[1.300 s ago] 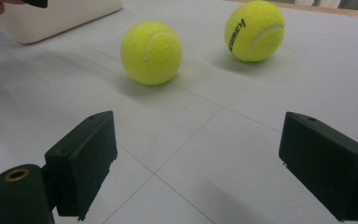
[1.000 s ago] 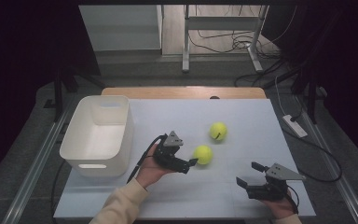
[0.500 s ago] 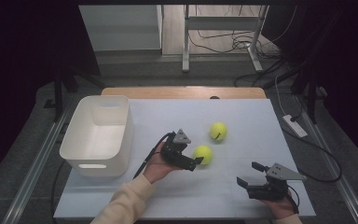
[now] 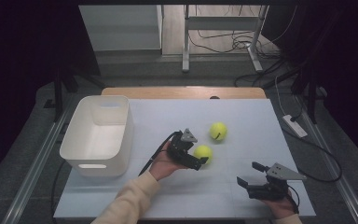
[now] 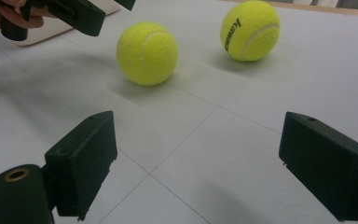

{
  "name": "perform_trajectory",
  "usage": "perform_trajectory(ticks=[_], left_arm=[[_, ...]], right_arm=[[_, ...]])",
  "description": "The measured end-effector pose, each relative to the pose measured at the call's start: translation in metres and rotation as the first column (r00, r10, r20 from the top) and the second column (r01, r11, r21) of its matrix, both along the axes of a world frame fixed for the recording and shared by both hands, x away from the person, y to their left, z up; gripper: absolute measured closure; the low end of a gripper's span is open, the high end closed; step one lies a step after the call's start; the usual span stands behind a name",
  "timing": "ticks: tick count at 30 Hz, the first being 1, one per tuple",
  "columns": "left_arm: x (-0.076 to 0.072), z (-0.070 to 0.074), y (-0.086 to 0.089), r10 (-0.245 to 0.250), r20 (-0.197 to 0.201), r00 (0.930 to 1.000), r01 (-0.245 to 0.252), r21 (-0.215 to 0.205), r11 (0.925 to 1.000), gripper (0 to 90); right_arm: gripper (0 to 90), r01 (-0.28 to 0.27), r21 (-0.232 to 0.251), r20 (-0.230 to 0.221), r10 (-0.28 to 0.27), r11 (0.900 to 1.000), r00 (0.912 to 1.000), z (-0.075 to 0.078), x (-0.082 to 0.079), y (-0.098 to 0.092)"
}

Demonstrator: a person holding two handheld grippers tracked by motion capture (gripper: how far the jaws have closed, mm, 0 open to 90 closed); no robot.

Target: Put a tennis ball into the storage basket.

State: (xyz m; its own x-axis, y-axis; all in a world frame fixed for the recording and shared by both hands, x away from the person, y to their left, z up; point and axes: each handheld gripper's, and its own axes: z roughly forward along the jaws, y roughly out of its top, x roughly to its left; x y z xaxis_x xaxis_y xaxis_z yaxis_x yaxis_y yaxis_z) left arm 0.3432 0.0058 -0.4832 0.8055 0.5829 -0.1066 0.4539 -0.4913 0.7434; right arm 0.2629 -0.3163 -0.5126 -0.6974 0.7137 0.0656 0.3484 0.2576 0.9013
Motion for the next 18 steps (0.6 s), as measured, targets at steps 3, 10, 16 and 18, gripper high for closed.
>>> perform_trajectory(ticks=[3,10,16,18], left_arm=[[0.002,-0.003,-0.002,0.002,-0.009,1.0000,-0.002,0.006,1.0000,6.5],[0.007,-0.008,-0.007,0.004,-0.022,0.9997,-0.004,0.023,0.9997,6.1],[0.012,-0.015,-0.014,-0.001,-0.041,0.9992,0.003,0.037,0.9993,5.8],[0.012,-0.017,-0.016,-0.002,-0.044,0.9990,0.004,0.042,0.9991,5.6]], right_arm=[[11.3,0.000,0.001,0.000,0.000,1.000,1.0000,0.000,0.000,0.000],[11.4,-0.001,0.000,0.000,0.001,1.000,1.0000,0.000,0.000,0.000],[11.3,0.003,0.001,-0.002,-0.003,1.000,1.0000,0.000,0.000,-0.001],[11.3,0.003,0.001,-0.001,-0.003,1.000,1.0000,0.000,0.000,-0.001]])
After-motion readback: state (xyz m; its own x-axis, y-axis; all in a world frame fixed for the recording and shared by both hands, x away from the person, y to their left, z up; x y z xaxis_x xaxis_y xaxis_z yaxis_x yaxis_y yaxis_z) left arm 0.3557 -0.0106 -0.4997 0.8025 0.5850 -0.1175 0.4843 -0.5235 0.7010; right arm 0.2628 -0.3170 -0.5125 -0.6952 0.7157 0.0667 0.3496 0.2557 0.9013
